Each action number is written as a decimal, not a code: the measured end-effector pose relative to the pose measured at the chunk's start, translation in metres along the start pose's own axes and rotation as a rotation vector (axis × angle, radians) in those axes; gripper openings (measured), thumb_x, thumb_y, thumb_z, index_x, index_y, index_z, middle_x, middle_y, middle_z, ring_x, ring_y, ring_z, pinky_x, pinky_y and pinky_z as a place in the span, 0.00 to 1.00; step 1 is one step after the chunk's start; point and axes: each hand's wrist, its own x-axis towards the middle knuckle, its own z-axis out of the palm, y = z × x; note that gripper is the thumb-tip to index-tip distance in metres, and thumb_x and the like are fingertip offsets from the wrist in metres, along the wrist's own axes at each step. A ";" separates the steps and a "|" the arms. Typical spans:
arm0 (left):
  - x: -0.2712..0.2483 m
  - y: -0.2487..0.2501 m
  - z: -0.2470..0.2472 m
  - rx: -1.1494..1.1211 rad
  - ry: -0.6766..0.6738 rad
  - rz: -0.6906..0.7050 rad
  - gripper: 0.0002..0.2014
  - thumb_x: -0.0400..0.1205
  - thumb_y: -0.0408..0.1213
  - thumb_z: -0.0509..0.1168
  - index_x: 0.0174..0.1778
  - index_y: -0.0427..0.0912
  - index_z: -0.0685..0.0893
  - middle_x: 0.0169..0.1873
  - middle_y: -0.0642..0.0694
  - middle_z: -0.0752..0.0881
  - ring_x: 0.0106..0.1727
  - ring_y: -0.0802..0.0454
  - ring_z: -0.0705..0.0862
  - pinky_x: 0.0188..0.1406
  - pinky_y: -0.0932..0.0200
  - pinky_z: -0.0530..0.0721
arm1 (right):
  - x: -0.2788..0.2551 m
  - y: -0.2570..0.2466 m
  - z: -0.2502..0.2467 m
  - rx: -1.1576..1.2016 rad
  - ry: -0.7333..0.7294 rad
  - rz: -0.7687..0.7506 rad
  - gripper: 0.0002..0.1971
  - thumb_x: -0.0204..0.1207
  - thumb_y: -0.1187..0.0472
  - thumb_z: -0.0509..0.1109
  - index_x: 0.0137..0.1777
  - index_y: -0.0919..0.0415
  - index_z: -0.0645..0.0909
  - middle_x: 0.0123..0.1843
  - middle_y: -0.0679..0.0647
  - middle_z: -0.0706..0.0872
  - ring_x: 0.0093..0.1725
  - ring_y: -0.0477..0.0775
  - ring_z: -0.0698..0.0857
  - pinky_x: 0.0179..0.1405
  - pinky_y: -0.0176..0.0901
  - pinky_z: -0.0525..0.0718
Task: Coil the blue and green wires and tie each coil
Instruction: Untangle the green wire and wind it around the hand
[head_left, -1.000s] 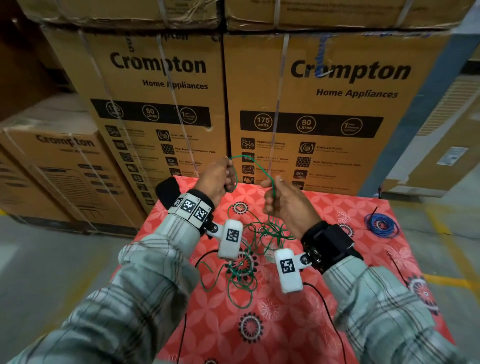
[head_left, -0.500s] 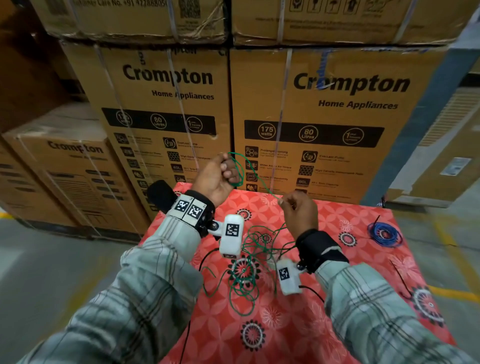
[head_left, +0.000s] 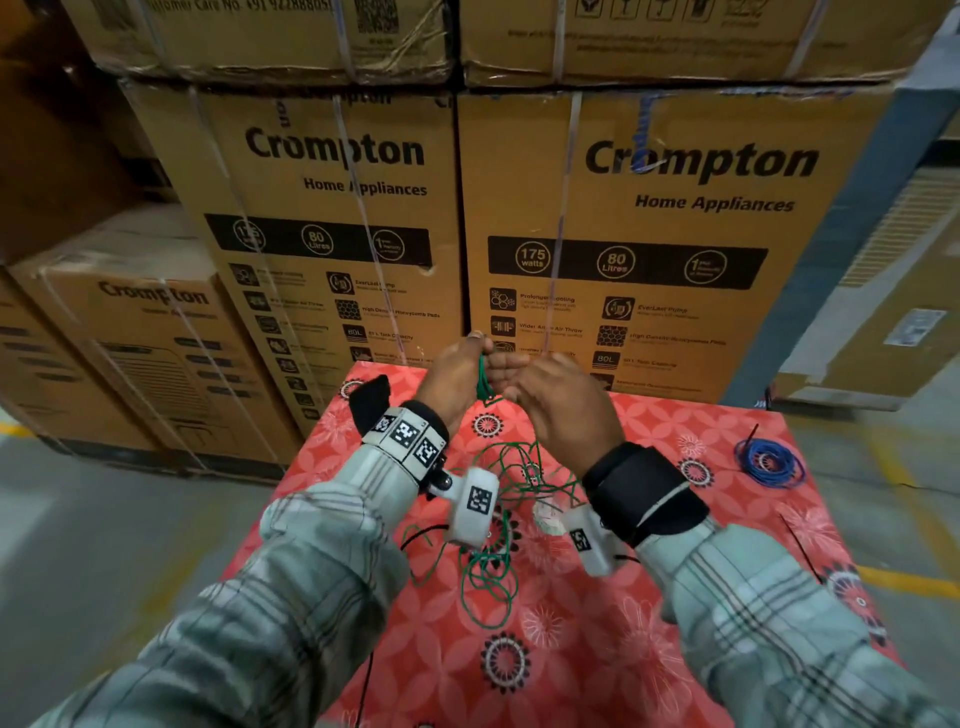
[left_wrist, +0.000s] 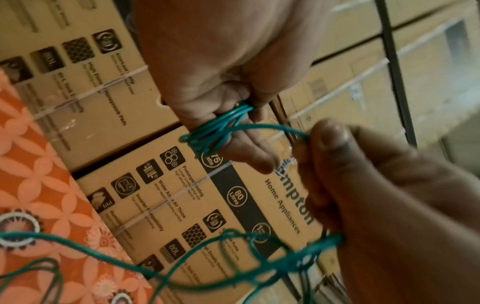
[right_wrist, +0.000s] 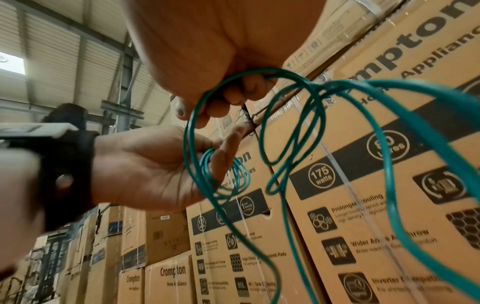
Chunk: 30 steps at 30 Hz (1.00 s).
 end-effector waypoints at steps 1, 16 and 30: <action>-0.002 -0.004 0.001 0.057 -0.012 0.008 0.14 0.89 0.34 0.47 0.39 0.42 0.71 0.25 0.47 0.86 0.21 0.55 0.82 0.22 0.64 0.80 | 0.003 0.001 -0.004 -0.023 -0.005 0.001 0.07 0.82 0.58 0.62 0.46 0.55 0.81 0.42 0.52 0.85 0.43 0.57 0.79 0.40 0.50 0.79; -0.014 -0.014 -0.004 0.251 -0.264 -0.202 0.15 0.87 0.39 0.49 0.35 0.45 0.74 0.15 0.56 0.63 0.13 0.60 0.57 0.20 0.62 0.51 | 0.025 0.037 -0.014 0.107 -0.064 0.240 0.14 0.75 0.49 0.72 0.33 0.54 0.76 0.31 0.46 0.78 0.35 0.50 0.76 0.33 0.46 0.73; -0.003 0.013 -0.018 -0.182 -0.239 -0.205 0.16 0.86 0.39 0.47 0.31 0.50 0.68 0.14 0.57 0.60 0.11 0.62 0.57 0.11 0.67 0.57 | -0.018 0.050 0.037 0.269 -0.163 0.262 0.07 0.75 0.66 0.65 0.37 0.56 0.79 0.37 0.44 0.76 0.41 0.50 0.76 0.41 0.44 0.70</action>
